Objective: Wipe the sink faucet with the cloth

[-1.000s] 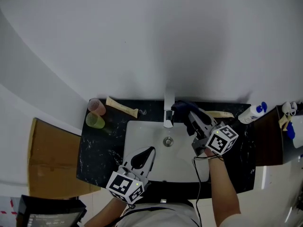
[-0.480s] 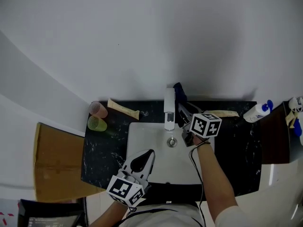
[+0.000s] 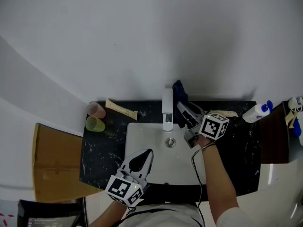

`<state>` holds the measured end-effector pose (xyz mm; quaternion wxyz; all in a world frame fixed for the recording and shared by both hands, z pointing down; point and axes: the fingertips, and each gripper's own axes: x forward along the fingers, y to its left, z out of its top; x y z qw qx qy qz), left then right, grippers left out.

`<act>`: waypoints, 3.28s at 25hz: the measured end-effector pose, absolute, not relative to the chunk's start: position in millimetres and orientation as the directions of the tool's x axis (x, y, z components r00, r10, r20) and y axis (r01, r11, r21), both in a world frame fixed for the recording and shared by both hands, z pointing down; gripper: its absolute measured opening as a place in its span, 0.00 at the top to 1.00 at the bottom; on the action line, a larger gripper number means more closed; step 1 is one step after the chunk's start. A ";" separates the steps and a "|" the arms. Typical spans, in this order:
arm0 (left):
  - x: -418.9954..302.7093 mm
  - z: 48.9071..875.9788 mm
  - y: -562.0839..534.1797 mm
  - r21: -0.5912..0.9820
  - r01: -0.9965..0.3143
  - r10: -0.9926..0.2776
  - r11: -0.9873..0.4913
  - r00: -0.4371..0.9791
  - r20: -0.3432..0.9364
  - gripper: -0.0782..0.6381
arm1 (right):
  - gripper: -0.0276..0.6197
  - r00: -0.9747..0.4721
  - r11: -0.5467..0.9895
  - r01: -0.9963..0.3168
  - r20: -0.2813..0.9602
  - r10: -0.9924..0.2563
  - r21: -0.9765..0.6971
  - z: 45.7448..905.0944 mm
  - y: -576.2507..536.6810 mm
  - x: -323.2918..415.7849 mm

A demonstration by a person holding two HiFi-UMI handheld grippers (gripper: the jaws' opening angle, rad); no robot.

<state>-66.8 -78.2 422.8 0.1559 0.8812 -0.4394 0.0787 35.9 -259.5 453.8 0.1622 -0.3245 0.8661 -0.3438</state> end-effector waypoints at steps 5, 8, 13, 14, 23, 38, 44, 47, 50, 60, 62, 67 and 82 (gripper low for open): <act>-62.4 423.4 -77.6 0.211 -0.797 -0.746 -0.566 0.604 0.281 0.89 | 0.84 -0.751 0.541 -0.510 0.039 -0.660 -0.668 464.6 -265.2 31.4; -61.8 427.0 -76.5 0.211 -0.792 -0.744 -0.573 0.611 0.271 0.89 | 0.84 -0.724 0.452 -0.598 0.203 -0.660 -0.662 507.6 -264.4 29.0; -62.6 428.9 -74.6 0.212 -0.792 -0.745 -0.572 0.610 0.270 0.89 | 0.84 -0.678 0.385 -0.721 0.467 -0.568 -0.576 569.2 -247.4 15.4; -62.2 428.3 -74.6 0.212 -0.791 -0.745 -0.573 0.611 0.268 0.89 | 0.84 -0.679 0.384 -0.718 0.464 -0.568 -0.580 568.7 -246.9 14.4; -65.5 427.3 -72.5 0.209 -0.793 -0.745 -0.572 0.609 0.272 0.89 | 0.84 -0.758 0.567 -0.469 -0.022 -0.652 -0.677 439.0 -260.8 35.4; -66.3 422.2 -71.5 0.206 -0.801 -0.751 -0.562 0.598 0.280 0.89 | 0.84 -0.741 0.477 -0.538 0.120 -0.660 -0.695 500.5 -254.4 32.3; -66.4 427.3 -68.4 0.212 -0.795 -0.749 -0.568 0.607 0.266 0.89 | 0.84 -0.765 0.604 -0.327 -0.173 -0.621 -0.727 412.2 -257.1 36.8; -67.1 426.7 -67.7 0.213 -0.796 -0.750 -0.567 0.605 0.266 0.89 | 0.84 -0.774 0.555 -0.365 -0.088 -0.627 -0.747 445.0 -260.5 34.1; -70.3 427.3 -66.9 0.213 -0.799 -0.753 -0.562 0.601 0.268 0.89 | 0.84 -0.777 0.468 -0.428 0.049 -0.628 -0.773 496.6 -257.9 32.3; -75.0 428.4 -62.5 0.217 -0.800 -0.756 -0.560 0.600 0.262 0.89 | 0.84 -0.661 0.565 -0.750 0.415 -0.625 -0.344 549.0 -224.0 15.7; -77.0 427.1 -62.2 0.219 -0.800 -0.758 -0.558 0.599 0.259 0.89 | 0.84 -0.678 0.650 -0.723 0.420 -0.603 -0.235 544.6 -202.8 4.5; -80.3 420.7 -61.2 0.222 -0.809 -0.762 -0.545 0.588 0.272 0.89 | 0.84 -0.688 0.720 -0.685 0.427 -0.587 -0.114 545.3 -182.1 -11.9; -88.7 425.4 -45.2 0.223 -0.805 -0.766 -0.549 0.592 0.252 0.89 | 0.84 -0.682 0.752 -0.656 0.376 -0.627 0.065 527.8 -179.0 -20.8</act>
